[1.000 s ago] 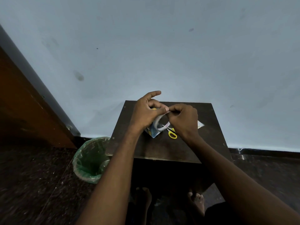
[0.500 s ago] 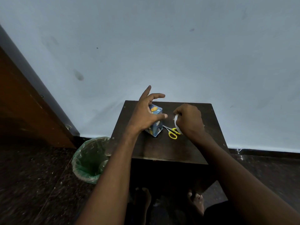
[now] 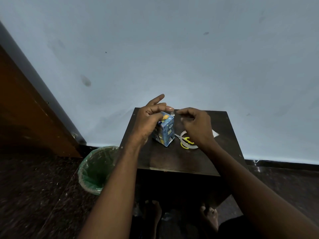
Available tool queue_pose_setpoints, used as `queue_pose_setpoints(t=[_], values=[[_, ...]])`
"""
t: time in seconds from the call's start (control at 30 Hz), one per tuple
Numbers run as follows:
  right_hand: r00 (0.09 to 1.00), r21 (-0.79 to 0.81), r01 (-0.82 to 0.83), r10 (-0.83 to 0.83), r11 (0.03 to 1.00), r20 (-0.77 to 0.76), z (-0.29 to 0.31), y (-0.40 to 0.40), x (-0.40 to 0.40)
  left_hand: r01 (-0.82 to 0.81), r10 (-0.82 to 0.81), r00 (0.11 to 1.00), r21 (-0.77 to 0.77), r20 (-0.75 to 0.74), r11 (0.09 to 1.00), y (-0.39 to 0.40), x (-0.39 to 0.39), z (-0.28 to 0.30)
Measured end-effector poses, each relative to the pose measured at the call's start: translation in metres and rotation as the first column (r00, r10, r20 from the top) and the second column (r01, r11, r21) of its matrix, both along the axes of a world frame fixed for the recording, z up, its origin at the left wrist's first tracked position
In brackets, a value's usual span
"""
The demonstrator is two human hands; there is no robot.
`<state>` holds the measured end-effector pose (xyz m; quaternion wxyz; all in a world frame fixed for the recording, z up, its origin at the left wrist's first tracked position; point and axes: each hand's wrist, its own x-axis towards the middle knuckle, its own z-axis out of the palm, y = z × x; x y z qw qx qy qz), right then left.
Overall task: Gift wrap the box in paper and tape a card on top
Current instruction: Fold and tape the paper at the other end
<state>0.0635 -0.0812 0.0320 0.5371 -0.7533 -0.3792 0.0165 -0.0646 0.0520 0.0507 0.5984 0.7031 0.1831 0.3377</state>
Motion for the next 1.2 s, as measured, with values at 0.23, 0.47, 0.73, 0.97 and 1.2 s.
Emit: queue_pose_setpoints(t=[0.23, 0.47, 0.73, 0.97, 1.2], values=[[0.958, 0.009, -0.285, 0.285, 0.958, -0.043, -0.006, 0.003, -0.004, -0.030, 0.029, 1.000, 0.187, 0.006, 0.982, 0.004, -0.001, -0.009], [0.970, -0.005, -0.240, 0.240, 0.971, 0.030, -0.011, 0.005, -0.006, -0.061, 0.062, 0.998, 0.258, 0.003, 0.964, 0.015, -0.014, -0.010], [0.962, 0.012, -0.208, 0.203, 0.978, 0.180, -0.011, 0.008, -0.011, 0.015, 0.002, 0.994, 0.151, -0.112, 0.988, 0.016, -0.015, -0.013], [0.961, -0.008, -0.198, 0.196, 0.980, 0.194, -0.011, 0.007, -0.007, 0.014, 0.016, 0.988, 0.190, -0.154, 0.982, 0.024, -0.016, -0.017], [0.934, -0.031, -0.186, 0.186, 0.982, 0.304, -0.013, 0.007, -0.008, 0.002, 0.042, 0.982, 0.229, -0.185, 0.973, 0.029, -0.021, -0.020]])
